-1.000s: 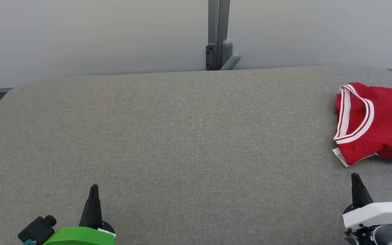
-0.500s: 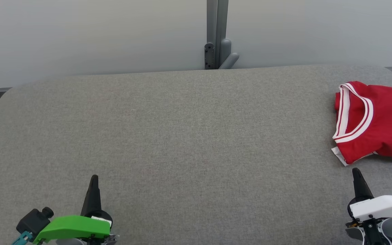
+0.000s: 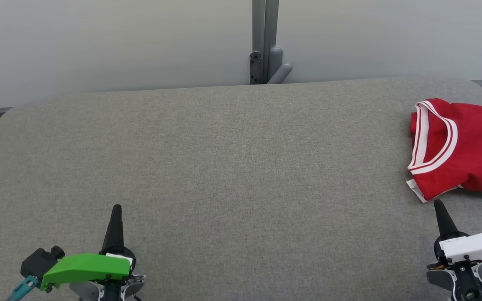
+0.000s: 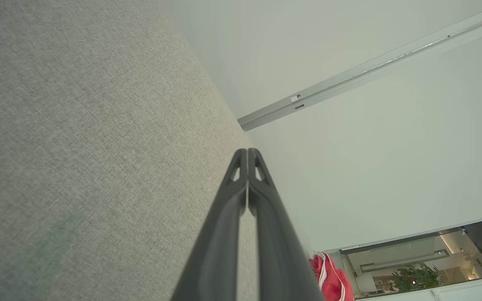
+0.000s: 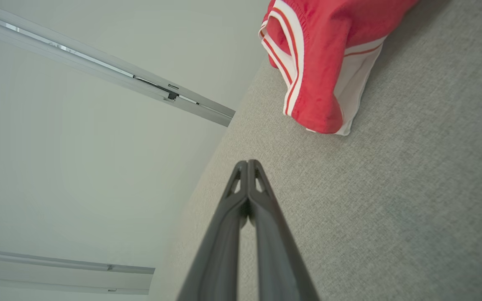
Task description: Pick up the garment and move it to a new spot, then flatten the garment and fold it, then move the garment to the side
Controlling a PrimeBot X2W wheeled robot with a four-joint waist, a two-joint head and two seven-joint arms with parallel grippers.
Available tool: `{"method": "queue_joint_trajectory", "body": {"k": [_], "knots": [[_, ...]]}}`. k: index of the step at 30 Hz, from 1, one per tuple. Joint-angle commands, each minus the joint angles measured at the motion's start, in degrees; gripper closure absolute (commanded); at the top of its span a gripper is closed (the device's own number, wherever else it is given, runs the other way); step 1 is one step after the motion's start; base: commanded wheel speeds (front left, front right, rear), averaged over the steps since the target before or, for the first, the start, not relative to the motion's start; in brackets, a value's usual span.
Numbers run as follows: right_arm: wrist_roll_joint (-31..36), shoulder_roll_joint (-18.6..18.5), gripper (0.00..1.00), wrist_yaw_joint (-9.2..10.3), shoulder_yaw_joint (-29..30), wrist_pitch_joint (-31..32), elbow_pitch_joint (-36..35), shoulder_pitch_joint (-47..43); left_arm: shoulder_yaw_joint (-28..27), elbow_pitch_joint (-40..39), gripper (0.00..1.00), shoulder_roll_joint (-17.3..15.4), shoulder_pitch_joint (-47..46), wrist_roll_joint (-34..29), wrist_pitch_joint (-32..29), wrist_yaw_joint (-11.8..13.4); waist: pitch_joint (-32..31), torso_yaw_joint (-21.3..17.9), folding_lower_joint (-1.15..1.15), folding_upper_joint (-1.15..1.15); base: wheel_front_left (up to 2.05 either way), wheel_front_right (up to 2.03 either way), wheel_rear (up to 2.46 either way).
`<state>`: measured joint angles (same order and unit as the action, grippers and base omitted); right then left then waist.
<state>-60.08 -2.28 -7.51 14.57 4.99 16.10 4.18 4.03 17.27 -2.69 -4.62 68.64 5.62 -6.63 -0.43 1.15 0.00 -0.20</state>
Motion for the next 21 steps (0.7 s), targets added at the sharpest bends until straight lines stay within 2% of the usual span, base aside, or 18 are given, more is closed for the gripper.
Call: {"method": "queue_joint_trajectory", "body": {"k": [1,21], "knots": [[-1.8,-0.47,1.0,0.0,0.41,0.52,-0.22,1.44,0.01,-0.05,1.0,-0.23,-1.83,1.66,-0.28,-0.36,0.02,-0.03,0.0,0.11,0.0,0.0,0.0],[-13.26,-0.59,1.0,0.0,2.0,4.29,0.72,3.57,0.17,1.68,1.0,-0.27,-5.22,11.4,-2.06,-0.64,0.29,-0.43,0.0,0.14,0.0,0.0,0.0]]}}
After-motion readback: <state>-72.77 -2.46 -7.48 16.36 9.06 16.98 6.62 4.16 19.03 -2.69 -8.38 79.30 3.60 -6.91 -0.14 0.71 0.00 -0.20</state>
